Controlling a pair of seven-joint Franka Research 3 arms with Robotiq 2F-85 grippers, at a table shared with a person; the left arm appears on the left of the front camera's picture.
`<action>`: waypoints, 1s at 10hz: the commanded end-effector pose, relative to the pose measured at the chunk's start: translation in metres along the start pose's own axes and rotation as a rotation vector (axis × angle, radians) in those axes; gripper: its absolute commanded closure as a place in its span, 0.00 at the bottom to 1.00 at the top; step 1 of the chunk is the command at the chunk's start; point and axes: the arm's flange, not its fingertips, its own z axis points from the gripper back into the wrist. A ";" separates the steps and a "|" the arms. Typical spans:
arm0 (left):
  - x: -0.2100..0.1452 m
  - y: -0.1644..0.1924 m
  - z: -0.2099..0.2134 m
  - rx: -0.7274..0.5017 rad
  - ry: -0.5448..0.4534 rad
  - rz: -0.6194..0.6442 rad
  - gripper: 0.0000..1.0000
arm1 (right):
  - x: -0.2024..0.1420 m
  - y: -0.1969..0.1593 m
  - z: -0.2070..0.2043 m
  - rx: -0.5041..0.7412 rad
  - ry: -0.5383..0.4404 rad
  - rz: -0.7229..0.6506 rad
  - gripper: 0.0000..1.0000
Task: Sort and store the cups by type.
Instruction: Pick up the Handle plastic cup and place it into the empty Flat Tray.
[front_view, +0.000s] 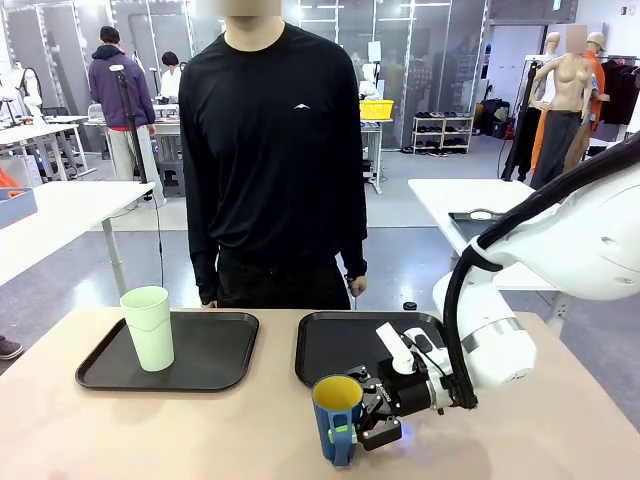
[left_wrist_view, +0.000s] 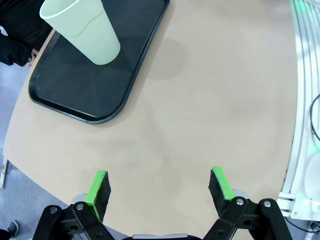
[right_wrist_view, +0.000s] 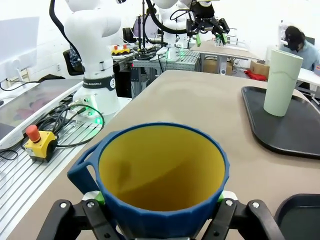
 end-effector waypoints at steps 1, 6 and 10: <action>-0.004 0.005 0.000 -0.007 -0.025 -0.018 0.00 | 0.026 0.008 0.017 -0.044 0.042 0.010 0.63; -0.004 0.005 0.000 -0.007 -0.025 -0.018 0.00 | 0.099 -0.007 0.095 -0.114 0.014 0.073 0.63; -0.004 0.005 0.000 -0.007 -0.025 -0.018 0.00 | 0.121 -0.042 0.139 -0.200 -0.010 0.041 0.63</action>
